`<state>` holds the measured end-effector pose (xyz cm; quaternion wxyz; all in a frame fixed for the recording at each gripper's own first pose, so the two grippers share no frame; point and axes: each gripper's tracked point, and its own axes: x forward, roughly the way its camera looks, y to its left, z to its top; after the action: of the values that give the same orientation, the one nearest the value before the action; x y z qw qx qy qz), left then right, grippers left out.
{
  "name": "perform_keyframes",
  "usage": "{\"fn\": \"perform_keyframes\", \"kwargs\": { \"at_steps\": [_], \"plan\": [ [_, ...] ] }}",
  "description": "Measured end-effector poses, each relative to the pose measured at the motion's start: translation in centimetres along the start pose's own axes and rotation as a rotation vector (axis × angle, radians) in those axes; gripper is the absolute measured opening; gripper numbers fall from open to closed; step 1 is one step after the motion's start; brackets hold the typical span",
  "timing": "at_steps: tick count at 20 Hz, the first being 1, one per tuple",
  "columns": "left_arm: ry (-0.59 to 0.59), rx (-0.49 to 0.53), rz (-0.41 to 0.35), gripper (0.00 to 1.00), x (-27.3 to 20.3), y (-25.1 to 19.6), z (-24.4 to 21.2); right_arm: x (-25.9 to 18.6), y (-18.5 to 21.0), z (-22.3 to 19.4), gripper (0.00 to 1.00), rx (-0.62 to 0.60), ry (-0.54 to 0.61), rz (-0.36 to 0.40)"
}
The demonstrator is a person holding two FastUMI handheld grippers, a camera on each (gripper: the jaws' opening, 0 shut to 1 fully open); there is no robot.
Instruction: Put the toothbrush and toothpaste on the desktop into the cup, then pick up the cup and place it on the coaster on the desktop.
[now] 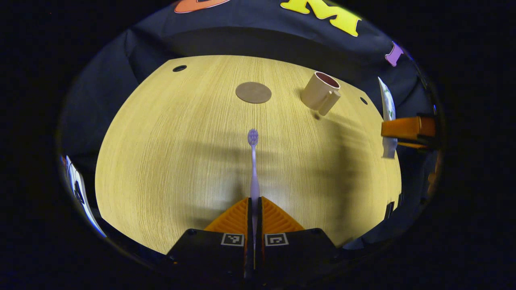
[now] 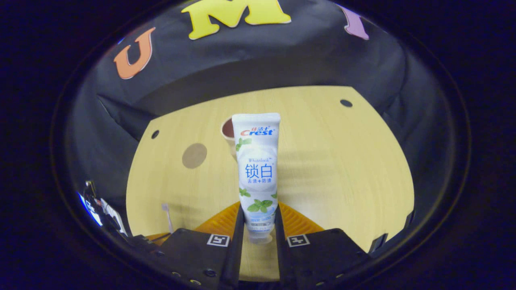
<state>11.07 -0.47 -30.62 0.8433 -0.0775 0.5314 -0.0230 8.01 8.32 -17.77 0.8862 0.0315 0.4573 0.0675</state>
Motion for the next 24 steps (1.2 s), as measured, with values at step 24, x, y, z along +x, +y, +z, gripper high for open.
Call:
{"fn": "perform_keyframes", "kwargs": {
  "at_steps": [24],
  "plan": [
    [-0.264, -0.054, 0.142, 0.04, -4.8, 1.6, 9.4, 14.9, 5.7, 13.0, 0.38, -0.141, -0.507, 0.046]
  ]
}}
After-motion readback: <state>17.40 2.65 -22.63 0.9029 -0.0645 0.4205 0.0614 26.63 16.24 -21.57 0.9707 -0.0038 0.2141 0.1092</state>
